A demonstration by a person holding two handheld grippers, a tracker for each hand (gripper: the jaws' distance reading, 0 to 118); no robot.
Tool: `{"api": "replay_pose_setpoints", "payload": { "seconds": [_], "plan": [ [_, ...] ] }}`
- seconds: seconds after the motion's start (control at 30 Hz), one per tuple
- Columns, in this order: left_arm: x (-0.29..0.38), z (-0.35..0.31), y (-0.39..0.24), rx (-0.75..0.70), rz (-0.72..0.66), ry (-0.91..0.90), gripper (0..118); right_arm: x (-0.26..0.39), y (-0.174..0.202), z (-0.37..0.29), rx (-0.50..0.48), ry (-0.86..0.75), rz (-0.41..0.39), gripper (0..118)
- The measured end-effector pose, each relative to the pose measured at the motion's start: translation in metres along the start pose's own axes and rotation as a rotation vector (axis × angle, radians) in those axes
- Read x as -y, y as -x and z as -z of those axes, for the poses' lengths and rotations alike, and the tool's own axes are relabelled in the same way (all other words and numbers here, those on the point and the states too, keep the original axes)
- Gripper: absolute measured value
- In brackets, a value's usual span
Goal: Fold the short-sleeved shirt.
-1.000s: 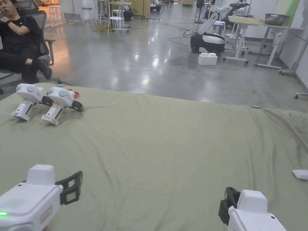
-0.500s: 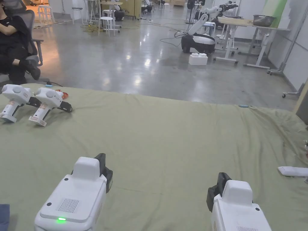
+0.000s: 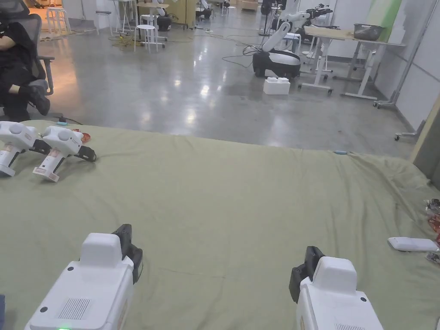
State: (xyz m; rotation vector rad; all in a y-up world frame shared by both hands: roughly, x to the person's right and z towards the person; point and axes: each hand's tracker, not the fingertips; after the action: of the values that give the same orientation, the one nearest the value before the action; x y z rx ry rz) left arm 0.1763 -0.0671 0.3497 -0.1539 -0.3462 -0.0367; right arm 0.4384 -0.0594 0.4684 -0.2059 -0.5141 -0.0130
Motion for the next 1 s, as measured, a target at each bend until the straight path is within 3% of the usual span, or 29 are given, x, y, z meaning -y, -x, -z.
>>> {"api": "replay_pose_setpoints", "payload": {
  "seconds": [0.4, 0.47, 0.53, 0.57, 0.6, 0.67, 0.73, 0.83, 1.0],
  "plan": [
    [0.0017, -0.0032, -0.0022, -0.001, 0.003, 0.005, 2, 0.0011, 0.0049, 0.002, -0.013, 0.009, 0.0, 6],
    [0.0009, -0.0043, -0.0039, -0.003, 0.006, -0.004, 17, 0.0012, 0.0044, 0.0021, -0.017, 0.012, 0.0, 19],
    [0.0002, -0.0043, -0.0042, 0.0, 0.005, 0.001, 37, 0.0018, 0.0034, 0.0022, -0.022, 0.014, 0.012, 45],
    [0.0001, -0.0041, -0.0047, -0.001, 0.006, 0.003, 53, 0.0022, 0.003, 0.0021, -0.018, 0.014, 0.019, 66],
    [0.0, -0.0037, -0.0054, -0.01, 0.009, 0.004, 67, 0.002, 0.0032, 0.0015, -0.011, 0.012, 0.024, 76],
    [0.0005, -0.0036, -0.0065, -0.033, 0.014, -0.001, 90, 0.0018, 0.003, 0.0001, -0.008, 0.002, 0.03, 78],
    [0.0004, -0.005, -0.0066, -0.058, 0.014, -0.021, 100, 0.0001, 0.0037, -0.0007, -0.002, 0.006, 0.022, 80],
    [-0.0011, -0.006, -0.0047, -0.074, 0.008, -0.039, 108, -0.0022, 0.0062, -0.0021, 0.043, -0.008, -0.021, 97],
    [-0.0048, -0.0037, 0.0025, -0.071, -0.009, -0.034, 112, -0.0049, -0.0019, 0.0002, 0.02, -0.013, 0.041, 101]
  ]
}}
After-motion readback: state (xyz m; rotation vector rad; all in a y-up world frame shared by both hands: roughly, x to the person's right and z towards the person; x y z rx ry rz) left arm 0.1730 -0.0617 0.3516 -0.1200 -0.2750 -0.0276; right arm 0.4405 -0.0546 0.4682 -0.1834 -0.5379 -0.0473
